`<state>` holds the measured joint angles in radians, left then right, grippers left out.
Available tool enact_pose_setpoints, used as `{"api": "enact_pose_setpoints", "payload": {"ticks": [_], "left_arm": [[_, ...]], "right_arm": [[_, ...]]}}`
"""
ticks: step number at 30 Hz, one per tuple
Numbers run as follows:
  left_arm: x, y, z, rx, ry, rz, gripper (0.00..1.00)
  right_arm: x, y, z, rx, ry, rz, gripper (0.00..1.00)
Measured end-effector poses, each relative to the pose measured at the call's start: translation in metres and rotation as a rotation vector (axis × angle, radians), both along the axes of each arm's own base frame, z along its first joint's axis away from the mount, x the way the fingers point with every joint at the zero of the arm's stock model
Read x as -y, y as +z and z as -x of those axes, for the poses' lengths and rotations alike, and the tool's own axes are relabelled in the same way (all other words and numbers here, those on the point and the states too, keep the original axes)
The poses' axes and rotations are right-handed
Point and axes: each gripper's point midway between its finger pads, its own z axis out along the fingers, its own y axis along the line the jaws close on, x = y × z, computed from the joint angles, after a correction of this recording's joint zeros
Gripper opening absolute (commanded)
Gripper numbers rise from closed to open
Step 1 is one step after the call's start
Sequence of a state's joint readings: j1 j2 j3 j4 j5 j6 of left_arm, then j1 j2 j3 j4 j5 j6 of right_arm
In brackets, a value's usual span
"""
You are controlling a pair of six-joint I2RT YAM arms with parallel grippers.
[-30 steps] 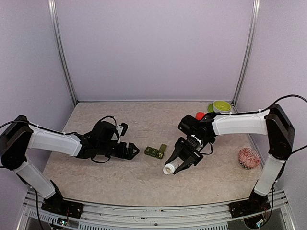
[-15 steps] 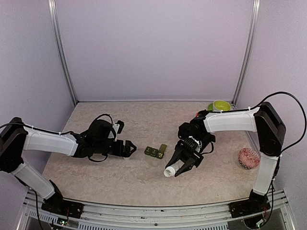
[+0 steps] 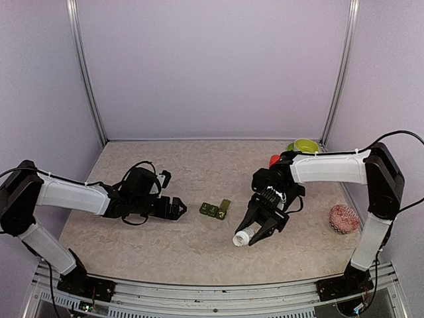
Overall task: Sort the pills into containers
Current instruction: Pick up the lid of the pill bottle from the center of the board.
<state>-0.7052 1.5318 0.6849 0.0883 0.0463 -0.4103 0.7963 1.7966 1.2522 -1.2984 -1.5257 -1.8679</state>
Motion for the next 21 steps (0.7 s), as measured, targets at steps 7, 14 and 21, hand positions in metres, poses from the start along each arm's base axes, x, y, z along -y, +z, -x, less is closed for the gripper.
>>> {"api": "enact_pose_setpoints", "payload": {"ticks": [7, 14, 21], "left_arm": [[0.001, 0.0, 0.001, -0.008, -0.008, 0.001, 0.98], [0.0, 0.0, 0.002, -0.026, 0.002, 0.0, 0.98], [-0.004, 0.004, -0.003, -0.052, 0.033, -0.008, 0.99]], "right_arm": [[0.016, 0.005, 0.015, 0.03, 0.002, -0.029, 0.26], [0.025, -0.003, 0.017, 0.07, -0.011, -0.048, 0.26], [0.032, -0.004, 0.004, 0.093, -0.056, -0.057, 0.27]]}}
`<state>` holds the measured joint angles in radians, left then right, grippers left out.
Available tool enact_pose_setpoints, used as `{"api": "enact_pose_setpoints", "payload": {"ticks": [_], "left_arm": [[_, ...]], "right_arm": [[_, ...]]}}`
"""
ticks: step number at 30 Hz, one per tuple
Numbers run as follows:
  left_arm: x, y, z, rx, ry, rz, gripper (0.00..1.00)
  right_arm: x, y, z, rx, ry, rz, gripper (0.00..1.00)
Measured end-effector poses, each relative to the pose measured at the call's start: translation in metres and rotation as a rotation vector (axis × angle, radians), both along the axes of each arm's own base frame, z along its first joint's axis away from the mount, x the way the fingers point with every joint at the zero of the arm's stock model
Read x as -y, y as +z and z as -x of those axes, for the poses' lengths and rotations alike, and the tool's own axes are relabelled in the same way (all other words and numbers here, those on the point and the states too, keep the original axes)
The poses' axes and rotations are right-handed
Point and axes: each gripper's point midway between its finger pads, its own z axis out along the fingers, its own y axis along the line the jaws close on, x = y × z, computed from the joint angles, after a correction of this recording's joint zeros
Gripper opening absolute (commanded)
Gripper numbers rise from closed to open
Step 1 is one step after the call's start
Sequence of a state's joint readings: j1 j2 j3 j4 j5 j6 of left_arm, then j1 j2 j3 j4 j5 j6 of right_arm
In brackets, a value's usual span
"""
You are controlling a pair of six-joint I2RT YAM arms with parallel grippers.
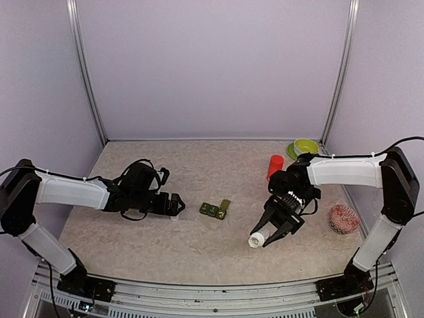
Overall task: Sort the pills into containers
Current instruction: Pick up the lid of the pill bottle from the center of the board.
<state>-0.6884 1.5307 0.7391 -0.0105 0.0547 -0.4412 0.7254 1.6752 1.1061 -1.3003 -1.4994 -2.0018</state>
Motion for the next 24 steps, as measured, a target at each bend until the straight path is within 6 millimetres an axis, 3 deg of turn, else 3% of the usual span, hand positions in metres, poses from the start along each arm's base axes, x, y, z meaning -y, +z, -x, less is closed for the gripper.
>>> {"api": "enact_pose_setpoints", "payload": {"ticks": [10, 19, 24], "left_arm": [[-0.018, -0.005, -0.009, -0.042, 0.05, 0.002, 0.98], [-0.029, -0.034, -0.013, -0.129, 0.084, -0.032, 0.92], [-0.028, -0.03, -0.021, -0.123, 0.088, -0.06, 0.86]], "right_arm": [[0.003, 0.007, -0.03, 0.032, -0.079, -0.024, 0.27], [0.0, 0.009, -0.035, 0.046, -0.08, -0.035, 0.24], [0.0, 0.01, -0.035, 0.038, -0.082, -0.031, 0.25]]}}
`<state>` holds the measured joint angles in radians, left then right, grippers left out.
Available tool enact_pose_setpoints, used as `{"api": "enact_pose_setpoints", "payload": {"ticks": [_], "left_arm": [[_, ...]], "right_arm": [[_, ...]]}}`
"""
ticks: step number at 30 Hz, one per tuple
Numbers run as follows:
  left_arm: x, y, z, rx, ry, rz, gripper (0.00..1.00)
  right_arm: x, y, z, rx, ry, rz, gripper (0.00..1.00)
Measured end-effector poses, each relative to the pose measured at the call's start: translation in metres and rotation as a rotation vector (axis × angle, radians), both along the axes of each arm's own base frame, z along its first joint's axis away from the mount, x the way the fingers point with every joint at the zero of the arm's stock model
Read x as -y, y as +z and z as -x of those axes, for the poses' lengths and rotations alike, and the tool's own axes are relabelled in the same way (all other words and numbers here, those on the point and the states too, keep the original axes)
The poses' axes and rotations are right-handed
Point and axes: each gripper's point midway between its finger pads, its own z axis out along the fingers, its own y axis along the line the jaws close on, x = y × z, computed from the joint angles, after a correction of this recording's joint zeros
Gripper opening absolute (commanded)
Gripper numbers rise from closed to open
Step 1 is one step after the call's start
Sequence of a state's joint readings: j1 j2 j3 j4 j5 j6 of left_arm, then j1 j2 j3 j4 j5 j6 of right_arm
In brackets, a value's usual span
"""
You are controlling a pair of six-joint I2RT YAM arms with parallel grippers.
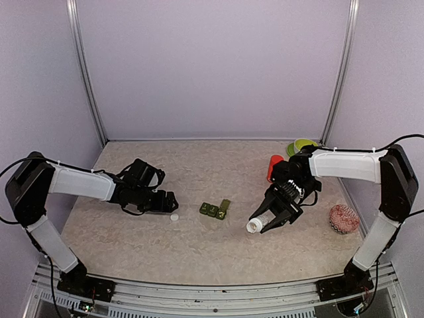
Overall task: Sort the pills into containers
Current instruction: Pick up the lid of the pill bottle from the center of the board.
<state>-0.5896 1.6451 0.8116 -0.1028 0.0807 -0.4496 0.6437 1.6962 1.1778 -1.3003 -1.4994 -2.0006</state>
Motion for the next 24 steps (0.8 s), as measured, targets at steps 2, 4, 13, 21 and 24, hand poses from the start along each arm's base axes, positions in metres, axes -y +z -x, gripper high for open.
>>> {"api": "enact_pose_setpoints", "payload": {"ticks": [2, 4, 13, 21, 24], "left_arm": [[0.001, 0.004, -0.003, 0.013, -0.003, -0.013, 0.85], [0.002, 0.006, -0.003, 0.024, -0.008, -0.038, 0.84], [0.019, 0.004, 0.013, 0.047, -0.094, -0.156, 0.75], [0.012, -0.019, 0.022, 0.003, -0.128, -0.244, 0.62], [0.016, -0.018, 0.02, 0.007, -0.138, -0.249, 0.61]], "right_arm": [[0.0, 0.0, 0.0, -0.005, -0.001, 0.001, 0.25], [0.0, 0.001, 0.0, -0.01, -0.002, 0.003, 0.24], [-0.001, 0.0, -0.002, -0.043, -0.007, 0.018, 0.24], [-0.001, 0.002, -0.002, -0.069, -0.01, 0.025, 0.25], [-0.001, 0.003, -0.002, -0.075, -0.011, 0.027, 0.25]]}}
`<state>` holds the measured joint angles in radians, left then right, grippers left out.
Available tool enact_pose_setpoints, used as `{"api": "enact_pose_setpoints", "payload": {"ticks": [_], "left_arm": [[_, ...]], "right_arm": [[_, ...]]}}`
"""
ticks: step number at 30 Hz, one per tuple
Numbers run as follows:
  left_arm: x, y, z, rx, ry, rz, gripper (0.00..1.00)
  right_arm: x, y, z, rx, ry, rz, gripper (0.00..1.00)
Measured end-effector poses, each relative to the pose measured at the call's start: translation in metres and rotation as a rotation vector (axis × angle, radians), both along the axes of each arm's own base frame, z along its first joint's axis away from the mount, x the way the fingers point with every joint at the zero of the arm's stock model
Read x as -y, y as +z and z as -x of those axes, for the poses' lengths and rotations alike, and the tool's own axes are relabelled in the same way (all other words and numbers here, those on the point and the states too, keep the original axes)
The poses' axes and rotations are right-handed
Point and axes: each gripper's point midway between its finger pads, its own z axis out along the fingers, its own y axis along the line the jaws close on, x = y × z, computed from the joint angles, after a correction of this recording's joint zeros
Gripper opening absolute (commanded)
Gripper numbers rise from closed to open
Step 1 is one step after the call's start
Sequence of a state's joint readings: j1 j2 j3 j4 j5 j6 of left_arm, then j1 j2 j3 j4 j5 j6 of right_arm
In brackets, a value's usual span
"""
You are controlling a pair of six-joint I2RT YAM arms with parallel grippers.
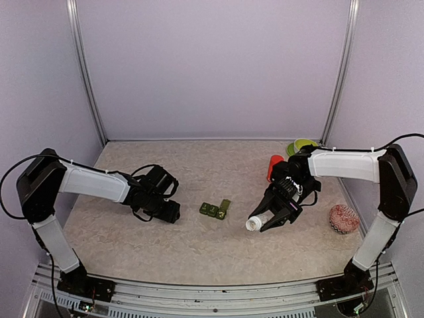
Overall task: Sort the pills into containers
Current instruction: Pick up the lid of the pill bottle from the center of the board.
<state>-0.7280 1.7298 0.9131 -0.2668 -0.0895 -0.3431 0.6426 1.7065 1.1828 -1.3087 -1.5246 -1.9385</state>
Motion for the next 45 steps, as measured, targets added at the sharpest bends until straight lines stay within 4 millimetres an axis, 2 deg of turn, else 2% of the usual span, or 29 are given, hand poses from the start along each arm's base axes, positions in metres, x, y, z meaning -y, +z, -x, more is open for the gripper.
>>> {"api": "enact_pose_setpoints", "payload": {"ticks": [9, 17, 19, 24, 30, 32, 38, 45], "left_arm": [[0.01, 0.0, 0.004, 0.003, -0.032, -0.02, 0.6], [0.005, -0.002, 0.007, -0.003, -0.029, -0.048, 0.57], [0.004, -0.002, 0.008, -0.004, -0.028, -0.053, 0.53], [0.003, -0.002, 0.007, -0.002, -0.024, -0.06, 0.5], [0.002, -0.002, 0.008, -0.002, -0.023, -0.062, 0.5], [0.002, -0.002, 0.008, -0.002, -0.023, -0.062, 0.5], [0.002, -0.002, 0.008, -0.002, -0.023, -0.062, 0.49], [0.003, 0.002, 0.007, 0.005, -0.024, -0.053, 0.45]], "right_arm": [[0.0, 0.0, 0.0, -0.01, -0.001, 0.007, 0.25], [-0.002, -0.001, -0.003, -0.037, -0.002, 0.027, 0.27], [-0.004, -0.002, -0.006, -0.054, -0.003, 0.04, 0.27], [-0.007, -0.005, -0.01, -0.116, -0.006, 0.095, 0.24], [-0.013, -0.024, -0.015, -0.168, -0.03, 0.243, 0.26], [-0.011, -0.028, -0.014, -0.158, -0.06, 0.282, 0.26], [-0.017, -0.018, -0.018, -0.09, -0.137, 0.282, 0.25], [-0.017, -0.03, -0.024, 0.011, -0.294, 0.257, 0.25]]}}
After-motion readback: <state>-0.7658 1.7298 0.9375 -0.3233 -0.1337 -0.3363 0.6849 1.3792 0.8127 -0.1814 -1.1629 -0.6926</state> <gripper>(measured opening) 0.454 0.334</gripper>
